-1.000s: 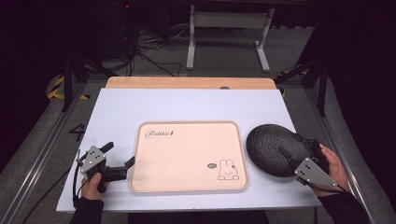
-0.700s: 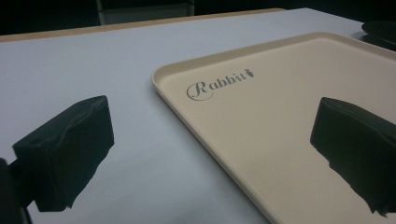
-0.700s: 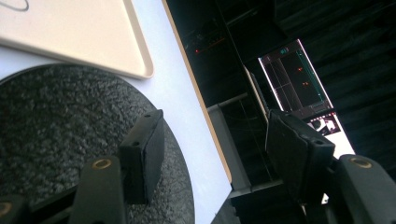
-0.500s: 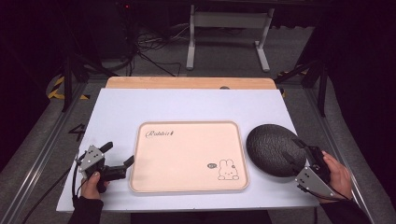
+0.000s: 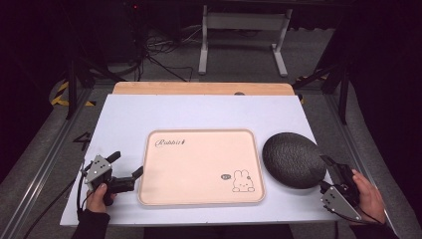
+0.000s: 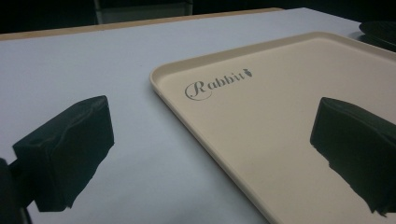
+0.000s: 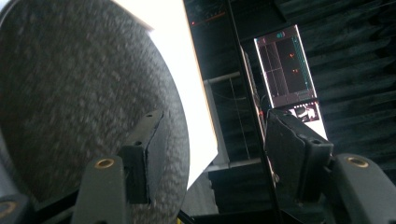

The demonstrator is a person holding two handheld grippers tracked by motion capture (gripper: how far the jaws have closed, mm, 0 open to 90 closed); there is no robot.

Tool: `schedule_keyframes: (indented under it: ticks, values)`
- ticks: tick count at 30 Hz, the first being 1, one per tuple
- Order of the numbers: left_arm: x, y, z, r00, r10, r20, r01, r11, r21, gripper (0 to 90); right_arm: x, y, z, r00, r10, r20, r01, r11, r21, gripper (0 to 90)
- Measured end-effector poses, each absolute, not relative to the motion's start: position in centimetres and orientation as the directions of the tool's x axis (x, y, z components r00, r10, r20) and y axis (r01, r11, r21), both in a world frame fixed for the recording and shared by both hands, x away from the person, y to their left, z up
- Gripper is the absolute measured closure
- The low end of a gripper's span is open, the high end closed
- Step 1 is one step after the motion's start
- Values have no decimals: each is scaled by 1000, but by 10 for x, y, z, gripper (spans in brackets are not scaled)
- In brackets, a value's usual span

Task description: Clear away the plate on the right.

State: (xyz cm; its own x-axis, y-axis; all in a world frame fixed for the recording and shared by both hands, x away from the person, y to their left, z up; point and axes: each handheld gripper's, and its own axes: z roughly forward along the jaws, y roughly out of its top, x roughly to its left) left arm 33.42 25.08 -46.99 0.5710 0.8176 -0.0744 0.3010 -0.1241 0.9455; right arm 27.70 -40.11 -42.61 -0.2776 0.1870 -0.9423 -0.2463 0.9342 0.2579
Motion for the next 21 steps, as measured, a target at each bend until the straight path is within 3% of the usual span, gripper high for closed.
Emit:
schedule_keyframes:
  ticks: [8, 21]
  values:
    - [334, 251, -470, 569, 818, -80, 304, -119, 945, 5, 271, -408, -436, -289, 159, -944, -226, 947, 229, 403]
    - [335, 251, -470, 568, 819, -83, 308, -118, 944, 5, 262, -409, -451, -296, 27, -955, -233, 967, 100, 418]
